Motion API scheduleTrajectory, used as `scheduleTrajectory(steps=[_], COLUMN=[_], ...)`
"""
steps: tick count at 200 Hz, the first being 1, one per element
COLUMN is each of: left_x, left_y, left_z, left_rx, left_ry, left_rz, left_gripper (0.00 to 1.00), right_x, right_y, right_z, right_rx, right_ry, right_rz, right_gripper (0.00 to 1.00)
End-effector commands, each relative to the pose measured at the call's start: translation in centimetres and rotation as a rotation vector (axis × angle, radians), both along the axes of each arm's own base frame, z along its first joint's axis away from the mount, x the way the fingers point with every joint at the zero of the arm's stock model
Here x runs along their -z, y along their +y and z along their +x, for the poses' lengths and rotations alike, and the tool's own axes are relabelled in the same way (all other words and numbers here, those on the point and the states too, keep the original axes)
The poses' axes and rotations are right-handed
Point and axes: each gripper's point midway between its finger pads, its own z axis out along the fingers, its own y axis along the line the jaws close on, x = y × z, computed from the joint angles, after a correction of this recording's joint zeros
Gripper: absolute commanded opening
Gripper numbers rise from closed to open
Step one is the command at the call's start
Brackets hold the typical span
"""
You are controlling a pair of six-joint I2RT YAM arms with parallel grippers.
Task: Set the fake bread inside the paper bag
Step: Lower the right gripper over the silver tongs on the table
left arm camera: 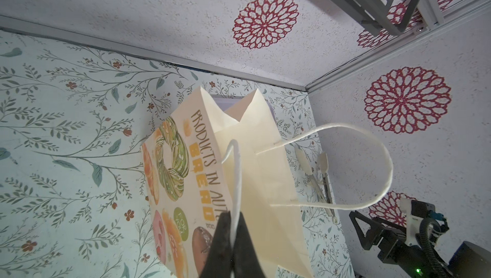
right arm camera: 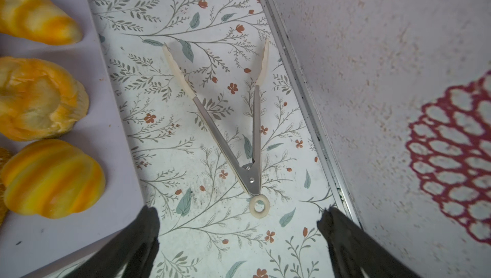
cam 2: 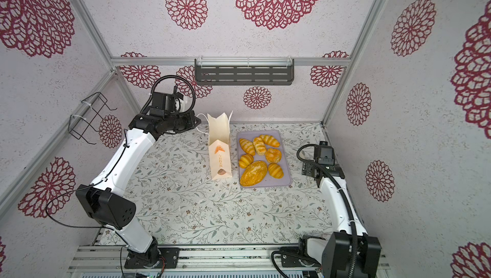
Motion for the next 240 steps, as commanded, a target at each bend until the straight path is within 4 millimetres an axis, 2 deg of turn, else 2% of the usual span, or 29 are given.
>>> scheduleTrajectory(steps=[1, 30, 47, 112, 182, 240], left_x=[-1.4, -1.4, -1.8, -1.5, -1.3, -1.4], left_y=[0.6, 1.1, 1.1, 1.9, 1.9, 1.7], left_z=[-0.7, -1.0, -1.0, -0.3, -0.3, -0.2], left_rx=[-0.008, -0.019, -0.014, -0.022, -0.026, -0.026], left_ry=[-0.061, -0.071, -0.074, -0.036, -0.035, -0.043], left_rz=[0.02, 0.031, 0.012, -0.078, -0.088, -0.105], left_gripper=[0.0, 0.0, 0.0, 0.0, 0.0, 0.0], right_x=[-0.4, -0.1, 0.3, 4.1, 6.0, 8.4], right_y=[-1.2, -1.7, -1.3, -0.8, -1.6, -2.2], right_z=[0.6, 1.7, 2.3, 3.7, 6.0, 6.2], right_rx=[-0.019, -0.065, -0.096, -0.154, -0.182, -0.182], right_ry=[0.018, 0.068, 0.091, 0.233, 0.308, 0.357], right_rz=[-0.068, -0.083, -0.04, 0.067, 0.081, 0.079], right_gripper=[0.99, 0.99, 0.99, 0.99, 0.99, 0.99])
